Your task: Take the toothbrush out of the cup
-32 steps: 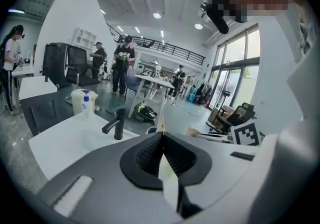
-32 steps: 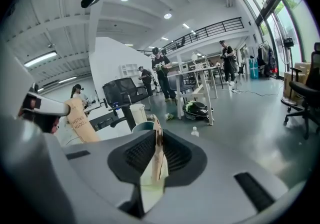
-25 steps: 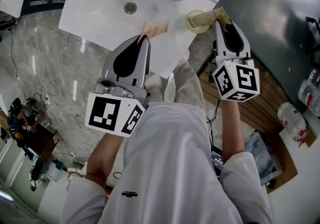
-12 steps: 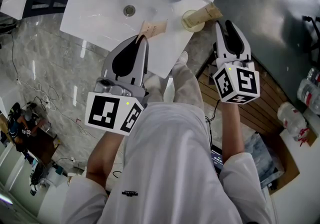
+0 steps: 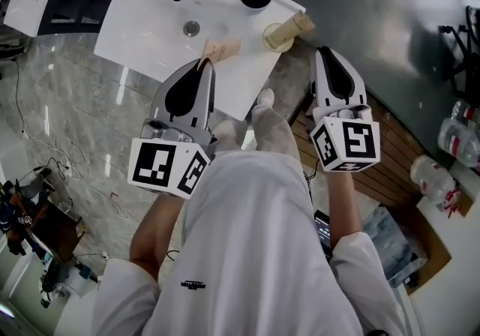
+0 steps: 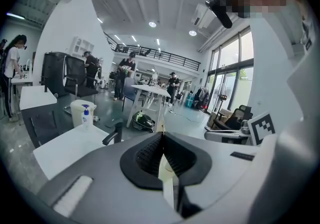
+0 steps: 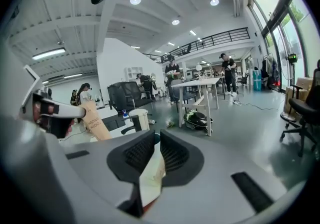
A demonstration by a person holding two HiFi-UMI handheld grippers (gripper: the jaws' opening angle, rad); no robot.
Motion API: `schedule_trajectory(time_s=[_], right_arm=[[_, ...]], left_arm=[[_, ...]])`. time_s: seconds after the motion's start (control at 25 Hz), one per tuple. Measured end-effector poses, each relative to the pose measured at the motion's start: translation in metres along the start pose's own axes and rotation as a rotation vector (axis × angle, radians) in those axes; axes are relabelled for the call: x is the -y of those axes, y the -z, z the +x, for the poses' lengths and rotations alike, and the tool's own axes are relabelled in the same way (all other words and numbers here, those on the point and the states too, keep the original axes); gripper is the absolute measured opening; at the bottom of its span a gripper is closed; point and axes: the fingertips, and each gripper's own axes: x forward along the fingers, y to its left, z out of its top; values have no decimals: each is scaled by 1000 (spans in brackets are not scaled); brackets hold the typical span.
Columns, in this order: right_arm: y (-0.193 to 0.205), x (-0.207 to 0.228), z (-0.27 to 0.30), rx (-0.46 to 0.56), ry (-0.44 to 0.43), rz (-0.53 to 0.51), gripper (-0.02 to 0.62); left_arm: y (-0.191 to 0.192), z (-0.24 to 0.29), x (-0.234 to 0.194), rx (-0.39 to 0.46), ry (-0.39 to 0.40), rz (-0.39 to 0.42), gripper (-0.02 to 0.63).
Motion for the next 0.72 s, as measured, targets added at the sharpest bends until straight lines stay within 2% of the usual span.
schedule_trajectory(time_s=[0.32, 0.72], right_arm=[[-31, -17, -36, 27, -13, -53, 23], [-53, -26, -69, 73, -10, -64, 17]], left_arm=[[-11, -22, 10, 36, 8, 15, 5], [-24, -44, 21, 81, 13, 30, 5]])
